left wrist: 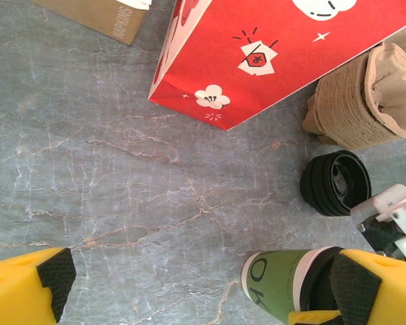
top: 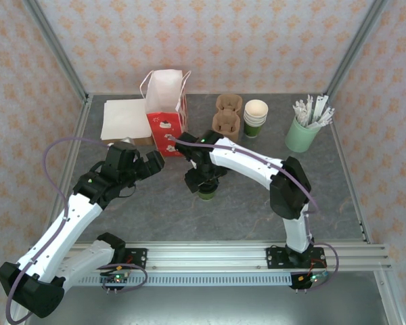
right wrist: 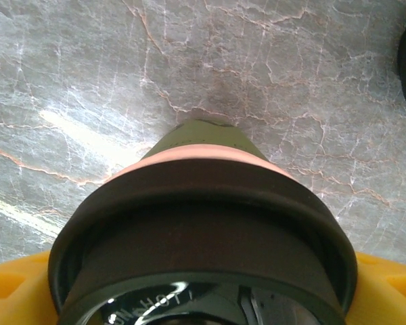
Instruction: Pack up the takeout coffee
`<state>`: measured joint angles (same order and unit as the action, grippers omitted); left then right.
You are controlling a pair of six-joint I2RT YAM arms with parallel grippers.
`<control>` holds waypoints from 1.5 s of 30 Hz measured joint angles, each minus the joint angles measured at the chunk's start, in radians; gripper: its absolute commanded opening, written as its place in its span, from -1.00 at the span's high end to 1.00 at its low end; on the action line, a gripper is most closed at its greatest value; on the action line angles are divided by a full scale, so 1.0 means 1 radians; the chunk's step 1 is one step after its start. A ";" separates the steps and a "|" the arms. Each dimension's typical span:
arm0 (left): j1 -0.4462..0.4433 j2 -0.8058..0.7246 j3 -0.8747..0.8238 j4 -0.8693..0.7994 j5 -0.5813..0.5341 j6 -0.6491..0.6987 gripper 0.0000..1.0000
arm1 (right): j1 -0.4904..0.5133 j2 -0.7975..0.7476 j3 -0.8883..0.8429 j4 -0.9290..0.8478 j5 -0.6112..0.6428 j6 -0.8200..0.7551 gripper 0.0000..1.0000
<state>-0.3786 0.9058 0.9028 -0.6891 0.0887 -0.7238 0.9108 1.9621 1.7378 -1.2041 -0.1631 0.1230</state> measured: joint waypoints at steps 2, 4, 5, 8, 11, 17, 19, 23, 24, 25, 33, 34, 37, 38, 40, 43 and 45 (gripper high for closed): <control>0.000 0.000 0.000 0.000 0.000 0.000 -1.00 | -0.008 -0.026 -0.030 0.001 0.000 0.007 -0.70; 0.000 0.000 0.000 0.000 0.000 0.000 -1.00 | -0.020 -0.060 -0.068 0.006 -0.001 0.014 -0.69; 0.000 0.000 0.000 0.000 0.000 0.000 -1.00 | -0.028 -0.078 -0.089 0.008 -0.001 0.016 -0.70; 0.000 0.000 0.000 0.000 0.000 0.000 -1.00 | -0.064 -0.145 -0.163 0.019 -0.002 0.026 -0.69; 0.000 0.000 0.000 0.000 0.000 0.000 -1.00 | -0.114 -0.212 -0.231 0.024 -0.001 0.031 -0.69; 0.000 0.000 0.000 -0.004 0.000 0.000 -1.00 | -0.274 -0.335 -0.361 0.035 0.000 0.019 -0.70; 0.000 0.000 0.000 -0.004 0.000 0.000 -1.00 | -0.345 -0.370 -0.394 0.040 -0.001 0.004 -0.70; 0.000 0.000 0.000 -0.004 0.001 0.000 -1.00 | -0.476 -0.406 -0.431 0.051 0.000 -0.036 -0.70; 0.000 0.000 0.000 -0.004 0.001 0.000 -1.00 | -0.506 -0.409 -0.438 0.055 -0.001 -0.049 -0.70; 0.000 0.000 0.000 -0.005 0.002 0.000 -1.00 | -0.534 -0.409 -0.444 0.061 -0.001 -0.060 -0.70; 0.000 0.000 0.000 -0.012 0.006 0.000 -1.00 | -0.665 -0.405 -0.465 0.113 -0.010 -0.122 -0.71; 0.000 0.002 0.001 -0.013 0.007 0.000 -1.00 | -0.669 -0.401 -0.467 0.118 -0.012 -0.126 -0.71; 0.000 0.010 0.010 -0.014 0.007 0.000 -1.00 | -0.679 -0.388 -0.478 0.134 -0.021 -0.136 -0.72; 0.000 0.011 0.012 -0.014 0.007 0.000 -1.00 | -0.683 -0.385 -0.482 0.138 -0.024 -0.137 -0.73; 0.000 0.014 0.015 -0.014 0.007 0.000 -1.00 | -0.691 -0.381 -0.487 0.145 -0.036 -0.140 -0.77; 0.000 0.017 0.015 -0.014 0.007 0.000 -1.00 | -0.697 -0.379 -0.487 0.147 -0.042 -0.146 -0.90; 0.000 0.020 0.016 -0.014 0.008 0.000 -1.00 | -0.697 -0.373 -0.489 0.147 -0.043 -0.152 -0.97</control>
<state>-0.3786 0.9260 0.9184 -0.7036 0.0963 -0.7242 0.2142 1.5894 1.2488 -1.0569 -0.2062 -0.0292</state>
